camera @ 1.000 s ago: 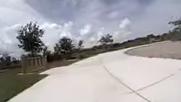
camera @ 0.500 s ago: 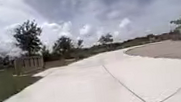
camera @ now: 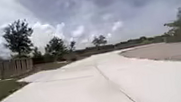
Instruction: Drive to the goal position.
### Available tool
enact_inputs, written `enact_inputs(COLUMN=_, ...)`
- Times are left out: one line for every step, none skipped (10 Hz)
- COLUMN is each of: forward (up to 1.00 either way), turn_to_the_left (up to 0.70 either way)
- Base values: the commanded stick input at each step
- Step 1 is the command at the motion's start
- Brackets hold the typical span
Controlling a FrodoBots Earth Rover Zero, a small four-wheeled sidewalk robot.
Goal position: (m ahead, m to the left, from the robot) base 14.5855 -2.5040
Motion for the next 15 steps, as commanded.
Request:
enact_inputs(forward=0.7, turn_to_the_left=0.0)
enact_inputs(forward=0.7, turn_to_the_left=0.0)
enact_inputs(forward=0.7, turn_to_the_left=0.0)
enact_inputs(forward=0.7, turn_to_the_left=0.0)
enact_inputs(forward=0.7, turn_to_the_left=0.0)
enact_inputs(forward=0.7, turn_to_the_left=0.0)
enact_inputs(forward=0.7, turn_to_the_left=0.0)
enact_inputs(forward=0.7, turn_to_the_left=0.0)
enact_inputs(forward=0.7, turn_to_the_left=0.0)
enact_inputs(forward=0.7, turn_to_the_left=0.0)
enact_inputs(forward=0.7, turn_to_the_left=0.0)
enact_inputs(forward=0.7, turn_to_the_left=0.0)
enact_inputs(forward=0.7, turn_to_the_left=0.0)
enact_inputs(forward=0.7, turn_to_the_left=0.0)
enact_inputs(forward=0.7, turn_to_the_left=0.0)
